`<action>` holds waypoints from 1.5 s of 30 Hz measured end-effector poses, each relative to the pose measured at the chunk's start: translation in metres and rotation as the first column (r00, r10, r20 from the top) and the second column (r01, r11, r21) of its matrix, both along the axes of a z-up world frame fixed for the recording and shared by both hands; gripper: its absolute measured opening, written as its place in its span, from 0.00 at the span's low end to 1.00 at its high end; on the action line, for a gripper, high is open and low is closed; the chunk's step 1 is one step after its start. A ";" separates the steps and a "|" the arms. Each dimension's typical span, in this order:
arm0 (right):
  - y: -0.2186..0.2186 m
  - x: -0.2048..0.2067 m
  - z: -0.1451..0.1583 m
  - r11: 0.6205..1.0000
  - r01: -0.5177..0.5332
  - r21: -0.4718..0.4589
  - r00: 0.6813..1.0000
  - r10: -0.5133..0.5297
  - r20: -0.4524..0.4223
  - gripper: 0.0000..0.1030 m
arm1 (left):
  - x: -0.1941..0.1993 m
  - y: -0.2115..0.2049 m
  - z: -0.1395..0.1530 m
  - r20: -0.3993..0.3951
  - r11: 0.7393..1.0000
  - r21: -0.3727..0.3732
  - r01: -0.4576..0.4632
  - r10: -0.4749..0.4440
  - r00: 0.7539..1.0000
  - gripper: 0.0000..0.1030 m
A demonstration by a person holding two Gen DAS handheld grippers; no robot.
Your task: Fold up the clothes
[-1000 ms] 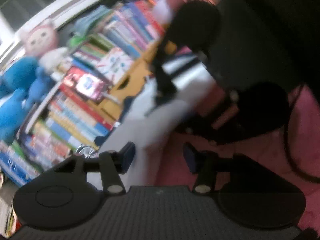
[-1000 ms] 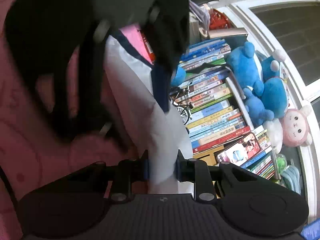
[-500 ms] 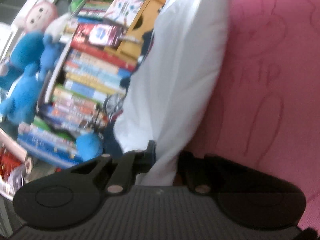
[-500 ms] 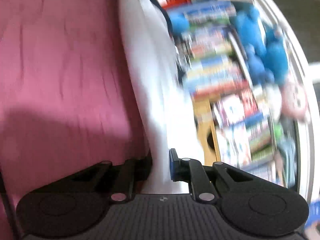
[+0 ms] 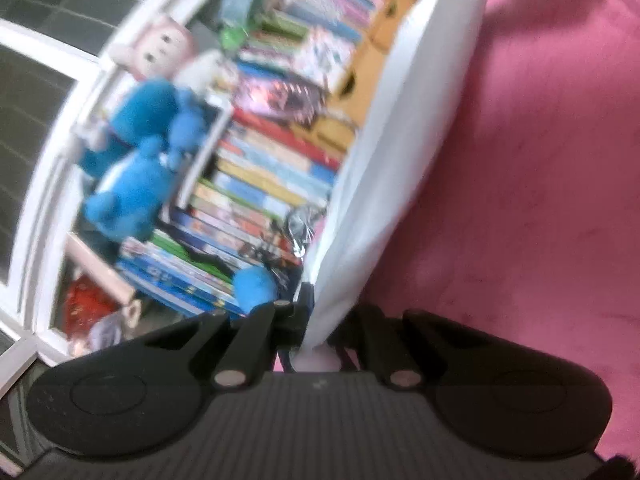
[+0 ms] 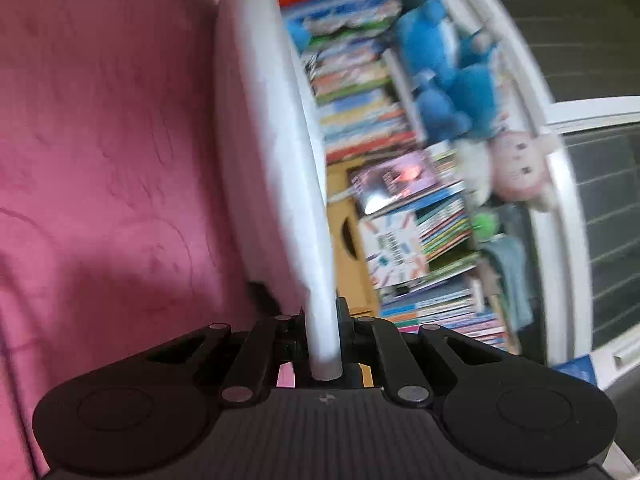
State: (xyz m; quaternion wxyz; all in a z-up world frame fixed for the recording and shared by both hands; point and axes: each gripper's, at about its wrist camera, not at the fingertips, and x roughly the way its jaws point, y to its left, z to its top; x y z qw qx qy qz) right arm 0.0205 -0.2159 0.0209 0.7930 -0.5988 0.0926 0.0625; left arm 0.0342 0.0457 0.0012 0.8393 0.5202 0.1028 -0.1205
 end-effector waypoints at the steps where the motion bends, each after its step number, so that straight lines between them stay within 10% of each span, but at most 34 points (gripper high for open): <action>1: -0.001 -0.014 0.002 1.000 -0.011 0.009 1.000 0.011 0.003 0.09 | -0.016 0.005 0.002 -0.005 1.000 -0.009 0.010 -0.010 1.000 0.03; 8: -0.005 -0.094 -0.019 0.997 -0.049 0.052 0.997 0.051 -0.049 0.09 | -0.068 0.019 -0.014 -0.094 0.998 -0.059 0.003 -0.009 0.996 0.07; 27: -0.021 -0.137 -0.045 0.994 0.038 0.098 0.991 -0.025 -0.134 0.15 | -0.098 0.042 -0.051 -0.240 0.977 -0.157 -0.142 0.101 0.965 0.14; 33: -0.018 -0.158 -0.023 0.987 0.061 0.146 0.986 -0.037 -0.162 0.50 | -0.099 0.041 -0.050 -0.261 0.964 -0.203 -0.169 0.113 0.959 0.14; 45: 0.132 -0.153 -0.021 0.850 -0.274 0.449 0.920 0.368 -0.135 0.60 | -0.090 0.061 -0.037 -0.355 0.889 -0.393 -0.235 0.089 0.931 0.14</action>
